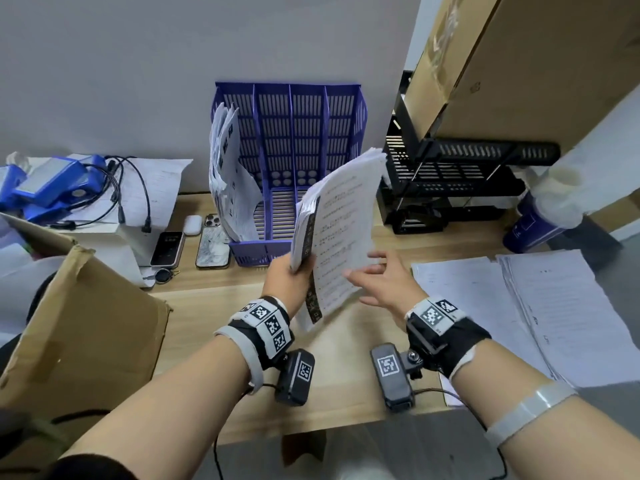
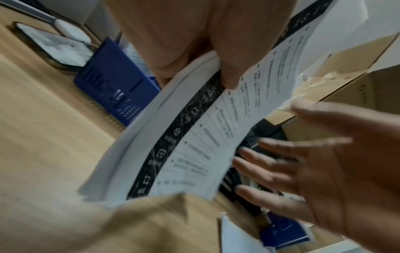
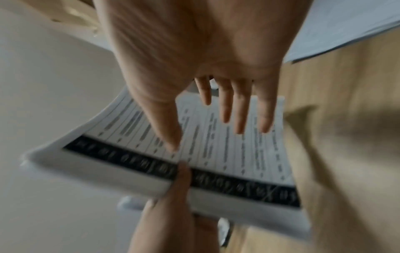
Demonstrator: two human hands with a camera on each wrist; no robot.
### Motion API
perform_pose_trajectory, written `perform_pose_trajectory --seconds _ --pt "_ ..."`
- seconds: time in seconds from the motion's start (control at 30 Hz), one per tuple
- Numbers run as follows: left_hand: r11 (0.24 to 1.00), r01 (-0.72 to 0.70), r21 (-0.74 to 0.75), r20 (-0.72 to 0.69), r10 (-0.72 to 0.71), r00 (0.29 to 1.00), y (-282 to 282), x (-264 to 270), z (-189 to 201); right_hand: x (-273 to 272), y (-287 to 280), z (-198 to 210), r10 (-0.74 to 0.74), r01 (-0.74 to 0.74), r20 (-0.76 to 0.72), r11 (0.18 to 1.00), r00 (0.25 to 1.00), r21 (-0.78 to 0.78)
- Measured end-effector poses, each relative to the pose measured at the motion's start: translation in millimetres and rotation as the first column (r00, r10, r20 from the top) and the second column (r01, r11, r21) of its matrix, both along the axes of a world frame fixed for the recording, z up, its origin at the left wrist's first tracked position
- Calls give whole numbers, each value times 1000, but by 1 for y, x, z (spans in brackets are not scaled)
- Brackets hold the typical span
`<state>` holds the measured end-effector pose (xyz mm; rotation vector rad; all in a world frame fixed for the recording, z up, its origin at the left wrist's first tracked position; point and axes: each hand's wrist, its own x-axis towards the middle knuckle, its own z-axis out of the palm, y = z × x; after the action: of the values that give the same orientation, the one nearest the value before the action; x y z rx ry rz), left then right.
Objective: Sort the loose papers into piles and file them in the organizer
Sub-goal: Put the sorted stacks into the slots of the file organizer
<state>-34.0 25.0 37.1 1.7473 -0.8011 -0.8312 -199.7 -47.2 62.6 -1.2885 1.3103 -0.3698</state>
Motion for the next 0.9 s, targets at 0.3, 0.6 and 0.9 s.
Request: perform_pose_trajectory --seconds 0.3,0.6,0.9 --pt "941 222 -255 292 -144 946 -1 -9 57 79 -1 98 207 -300 -249 851 946 -432" --pt "993 115 -33 228 -105 968 -13 36 26 103 -29 128 309 -353 -172 849 935 -393" --pt "999 38 14 148 -40 988 -55 59 13 145 -66 124 372 -410 -174 844 912 -347"
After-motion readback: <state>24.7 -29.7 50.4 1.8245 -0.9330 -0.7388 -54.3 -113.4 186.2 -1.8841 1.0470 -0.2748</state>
